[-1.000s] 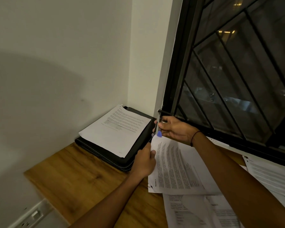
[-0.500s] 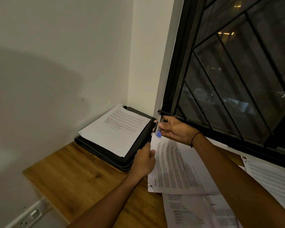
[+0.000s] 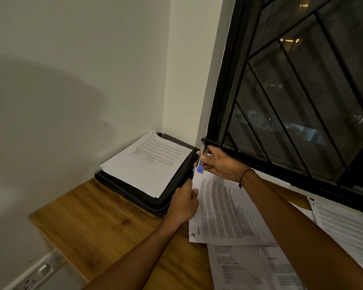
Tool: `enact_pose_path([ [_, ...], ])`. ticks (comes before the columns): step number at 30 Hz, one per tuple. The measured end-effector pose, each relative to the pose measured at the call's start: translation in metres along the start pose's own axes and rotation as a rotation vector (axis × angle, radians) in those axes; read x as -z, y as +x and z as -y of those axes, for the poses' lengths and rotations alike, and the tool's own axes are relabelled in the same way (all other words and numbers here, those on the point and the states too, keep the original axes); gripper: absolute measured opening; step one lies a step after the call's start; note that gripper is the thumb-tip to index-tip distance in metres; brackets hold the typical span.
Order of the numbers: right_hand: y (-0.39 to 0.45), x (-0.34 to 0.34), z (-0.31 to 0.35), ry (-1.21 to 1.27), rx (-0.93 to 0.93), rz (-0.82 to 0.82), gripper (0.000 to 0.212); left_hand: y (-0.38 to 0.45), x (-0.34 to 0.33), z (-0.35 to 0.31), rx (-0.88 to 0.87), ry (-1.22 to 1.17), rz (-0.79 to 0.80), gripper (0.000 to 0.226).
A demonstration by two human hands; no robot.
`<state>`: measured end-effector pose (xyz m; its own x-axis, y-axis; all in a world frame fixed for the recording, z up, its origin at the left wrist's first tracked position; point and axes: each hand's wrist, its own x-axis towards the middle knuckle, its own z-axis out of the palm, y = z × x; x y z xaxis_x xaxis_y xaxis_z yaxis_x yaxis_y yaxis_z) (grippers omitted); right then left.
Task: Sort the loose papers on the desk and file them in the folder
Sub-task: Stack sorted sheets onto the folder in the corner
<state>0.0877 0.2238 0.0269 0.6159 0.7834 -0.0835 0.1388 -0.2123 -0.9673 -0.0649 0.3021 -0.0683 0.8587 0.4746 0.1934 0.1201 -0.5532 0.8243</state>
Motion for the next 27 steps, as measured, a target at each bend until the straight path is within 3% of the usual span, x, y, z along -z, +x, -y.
enact_pose_path([
  [3,0.001,0.002,-0.001,-0.041,-0.019,0.002,0.048,-0.001,0.001,-0.001,-0.006,0.01,0.002,0.008],
  [11,-0.001,-0.009,-0.001,-0.134,0.009,-0.091,0.03,0.0,-0.001,-0.001,-0.003,0.012,0.009,0.009],
  [15,-0.002,-0.022,-0.001,-0.188,0.022,-0.186,0.046,0.0,-0.001,0.0,-0.012,-0.032,0.008,0.007],
  [18,-0.002,-0.028,-0.005,-0.202,0.027,-0.23,0.057,0.002,-0.002,0.002,-0.018,-0.075,-0.006,0.018],
  [27,0.0,-0.019,-0.004,-0.02,0.057,-0.235,0.042,0.006,-0.004,0.005,0.017,-0.06,-0.057,0.021],
])
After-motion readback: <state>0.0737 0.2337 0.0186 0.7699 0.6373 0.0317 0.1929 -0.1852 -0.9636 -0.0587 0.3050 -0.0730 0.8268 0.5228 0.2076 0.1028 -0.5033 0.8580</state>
